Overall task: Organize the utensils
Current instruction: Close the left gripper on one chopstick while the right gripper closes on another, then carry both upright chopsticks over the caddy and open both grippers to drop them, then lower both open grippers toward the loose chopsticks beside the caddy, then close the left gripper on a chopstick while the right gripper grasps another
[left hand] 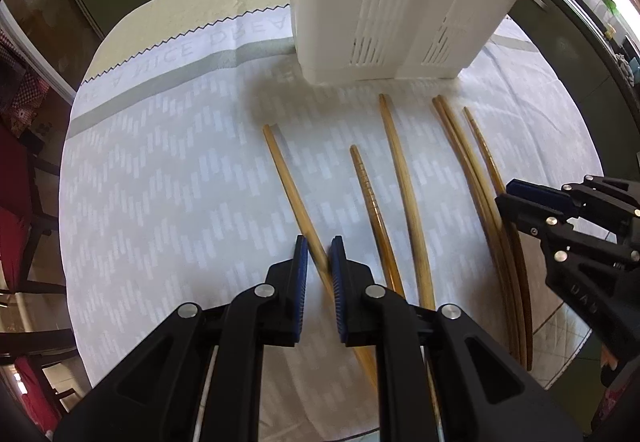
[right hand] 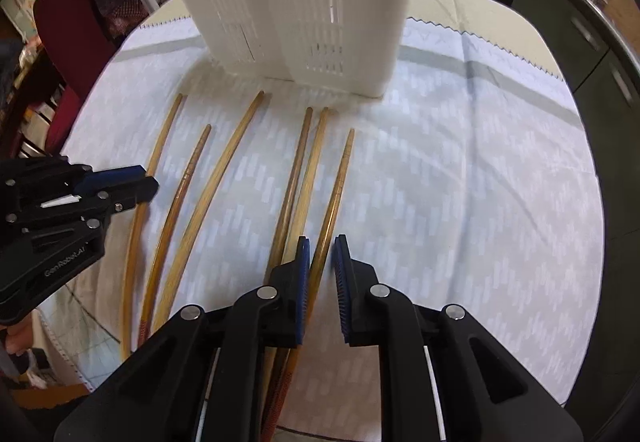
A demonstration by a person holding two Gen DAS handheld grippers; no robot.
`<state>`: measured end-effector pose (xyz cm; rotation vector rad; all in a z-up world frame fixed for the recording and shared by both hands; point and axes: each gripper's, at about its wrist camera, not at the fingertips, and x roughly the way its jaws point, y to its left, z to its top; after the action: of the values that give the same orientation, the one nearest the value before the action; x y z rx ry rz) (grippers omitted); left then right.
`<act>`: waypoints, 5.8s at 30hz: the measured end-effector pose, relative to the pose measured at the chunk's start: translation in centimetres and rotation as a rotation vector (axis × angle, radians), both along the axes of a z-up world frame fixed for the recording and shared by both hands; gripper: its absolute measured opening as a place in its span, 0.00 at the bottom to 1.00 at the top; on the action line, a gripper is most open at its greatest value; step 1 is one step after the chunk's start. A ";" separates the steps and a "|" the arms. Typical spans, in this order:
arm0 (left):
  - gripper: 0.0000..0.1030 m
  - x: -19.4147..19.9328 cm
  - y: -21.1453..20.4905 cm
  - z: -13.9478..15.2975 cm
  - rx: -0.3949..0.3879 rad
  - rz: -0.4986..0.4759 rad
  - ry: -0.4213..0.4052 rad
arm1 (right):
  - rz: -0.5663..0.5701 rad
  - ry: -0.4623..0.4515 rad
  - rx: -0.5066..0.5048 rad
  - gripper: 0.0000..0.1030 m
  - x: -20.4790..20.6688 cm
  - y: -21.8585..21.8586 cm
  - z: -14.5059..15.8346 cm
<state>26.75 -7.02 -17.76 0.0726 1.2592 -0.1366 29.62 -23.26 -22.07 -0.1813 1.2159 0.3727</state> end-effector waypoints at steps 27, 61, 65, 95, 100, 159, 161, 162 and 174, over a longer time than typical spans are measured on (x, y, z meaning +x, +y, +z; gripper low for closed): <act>0.06 -0.5 2.1 5.0 -0.069 -0.006 -0.112 | -0.033 -0.214 0.205 0.07 -3.5 -5.1 9.1; 0.06 -5.1 0.5 20.9 -0.113 -0.082 -0.437 | 0.016 -0.500 0.348 0.07 -6.5 -6.2 23.9; 0.06 -4.3 -0.2 24.2 -0.129 -0.098 -0.468 | 0.023 -0.544 0.359 0.07 -5.7 -5.9 26.8; 0.06 6.7 -1.4 22.3 -0.094 -0.014 -0.472 | -0.011 -0.526 0.209 0.10 6.5 -0.9 24.9; 0.11 6.4 -1.4 22.1 -0.089 -0.012 -0.462 | 0.003 -0.557 0.238 0.13 4.2 -1.2 26.4; 0.06 -1.0 0.1 0.4 0.000 0.012 -0.018 | 0.056 -0.027 0.013 0.22 0.4 0.7 0.7; 0.06 -1.0 0.3 0.4 0.002 0.012 -0.021 | 0.062 -0.022 0.003 0.22 0.4 1.3 0.4; 0.06 -1.0 0.3 0.4 0.005 0.012 -0.023 | 0.066 -0.021 -0.004 0.22 0.3 1.6 0.3; 0.06 0.5 0.1 0.3 0.006 0.011 -0.006 | 0.046 -0.027 0.041 0.07 0.9 2.5 -0.3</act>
<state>27.22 -6.92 -17.45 0.0714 1.2541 -0.1228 30.56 -20.72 -22.35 -0.1781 1.1784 0.4335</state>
